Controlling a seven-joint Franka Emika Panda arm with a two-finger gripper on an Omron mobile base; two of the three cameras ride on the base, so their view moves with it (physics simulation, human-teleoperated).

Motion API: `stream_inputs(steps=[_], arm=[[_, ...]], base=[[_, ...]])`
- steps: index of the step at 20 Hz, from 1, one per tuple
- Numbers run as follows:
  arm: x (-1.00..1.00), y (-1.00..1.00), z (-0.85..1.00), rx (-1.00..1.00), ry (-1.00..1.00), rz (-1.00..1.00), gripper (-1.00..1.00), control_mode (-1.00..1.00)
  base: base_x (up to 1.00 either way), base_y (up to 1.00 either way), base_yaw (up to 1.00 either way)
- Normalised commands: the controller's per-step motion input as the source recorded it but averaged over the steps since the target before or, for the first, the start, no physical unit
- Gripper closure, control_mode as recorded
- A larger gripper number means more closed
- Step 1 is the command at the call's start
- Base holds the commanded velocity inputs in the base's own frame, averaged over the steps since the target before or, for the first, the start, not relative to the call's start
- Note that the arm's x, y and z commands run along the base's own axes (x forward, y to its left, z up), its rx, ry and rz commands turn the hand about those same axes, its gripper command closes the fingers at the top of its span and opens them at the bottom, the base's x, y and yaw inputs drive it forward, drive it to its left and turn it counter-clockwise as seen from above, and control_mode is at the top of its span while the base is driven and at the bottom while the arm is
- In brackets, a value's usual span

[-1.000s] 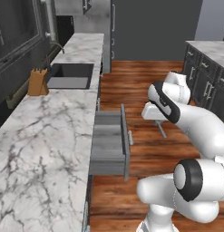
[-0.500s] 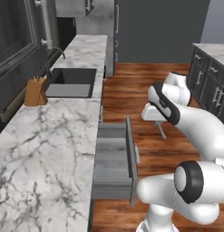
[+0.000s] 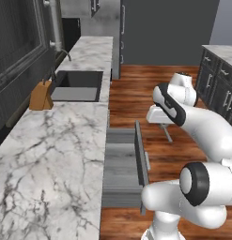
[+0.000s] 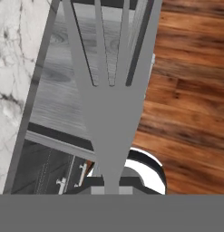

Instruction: Organize the utensils by type. Pick up the wooden spoons from the counter and place them in the open cabinet. Then pick up the metallic utensils from the counter and place them in the open drawer.

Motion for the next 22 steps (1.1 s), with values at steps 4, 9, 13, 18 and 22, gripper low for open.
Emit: stream_inputs(steps=[4,9,13,18,22], arm=[[0.00,0.00,0.00,0.00,0.00,0.00,1.00,1.00],[0.00,0.00,0.00,0.00,0.00,0.00,1.00,1.00],[0.00,0.00,0.00,0.00,0.00,0.00,1.00,1.00],[0.24,0.02,-0.24,0.15,0.01,-0.18,1.00,-1.00],[0.42,0.41,-0.46,0.08,0.00,-0.21,1.00,-1.00]], base=[[0.00,0.00,0.00],[0.00,0.00,0.00],[-0.04,0.00,0.00],[0.00,0.01,-0.02],[0.00,0.00,0.00]])
